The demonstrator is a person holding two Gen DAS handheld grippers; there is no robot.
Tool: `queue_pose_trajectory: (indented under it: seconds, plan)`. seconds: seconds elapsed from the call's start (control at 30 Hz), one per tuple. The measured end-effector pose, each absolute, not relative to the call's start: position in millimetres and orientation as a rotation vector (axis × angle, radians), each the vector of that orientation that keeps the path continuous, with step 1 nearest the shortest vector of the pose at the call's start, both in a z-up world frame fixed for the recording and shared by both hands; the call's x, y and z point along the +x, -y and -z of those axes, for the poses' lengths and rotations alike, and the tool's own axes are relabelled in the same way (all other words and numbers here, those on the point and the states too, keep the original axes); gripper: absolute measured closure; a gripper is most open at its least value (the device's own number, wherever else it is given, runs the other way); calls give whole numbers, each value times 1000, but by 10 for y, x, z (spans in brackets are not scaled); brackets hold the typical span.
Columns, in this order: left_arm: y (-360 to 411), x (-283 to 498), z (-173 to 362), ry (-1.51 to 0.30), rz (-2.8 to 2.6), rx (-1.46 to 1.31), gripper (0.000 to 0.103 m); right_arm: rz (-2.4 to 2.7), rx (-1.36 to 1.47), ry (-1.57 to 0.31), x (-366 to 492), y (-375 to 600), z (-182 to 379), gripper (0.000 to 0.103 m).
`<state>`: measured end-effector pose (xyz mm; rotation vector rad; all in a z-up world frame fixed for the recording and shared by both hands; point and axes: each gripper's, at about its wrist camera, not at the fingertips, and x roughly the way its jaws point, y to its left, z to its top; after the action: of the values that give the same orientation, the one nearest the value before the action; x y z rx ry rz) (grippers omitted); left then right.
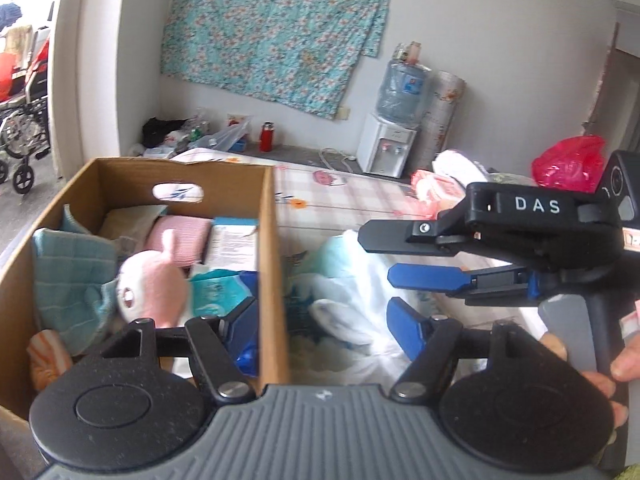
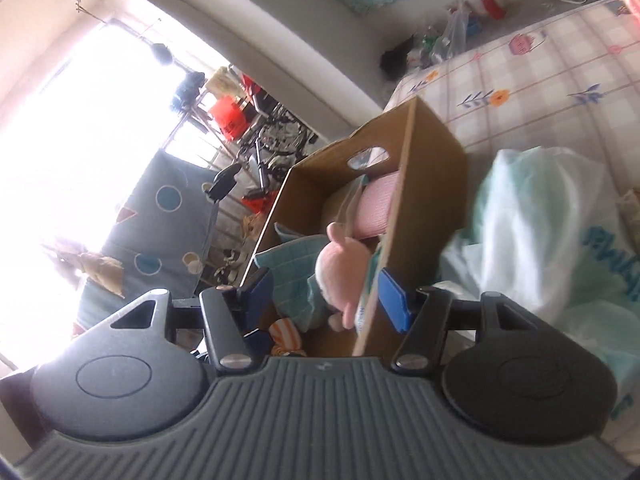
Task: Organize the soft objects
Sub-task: 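Withdraw from the box and reach the right tool to the white yogurt cup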
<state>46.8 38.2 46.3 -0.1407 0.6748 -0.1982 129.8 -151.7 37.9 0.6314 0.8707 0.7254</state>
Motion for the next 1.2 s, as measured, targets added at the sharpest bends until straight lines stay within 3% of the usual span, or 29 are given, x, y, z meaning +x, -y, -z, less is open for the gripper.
queue_pose_trajectory:
  seconds: [0.37, 0.83, 1.2]
  plan:
    - [770, 676, 28, -722, 436, -77, 31, -433, 608, -770, 789, 2792, -155, 45]
    - [1347, 760, 599, -741, 455, 41, 35, -306, 501, -862, 800, 3216, 281, 45]
    - [1487, 772, 701, -743, 476, 67, 55, -326, 393, -921, 932, 3184, 397, 45]
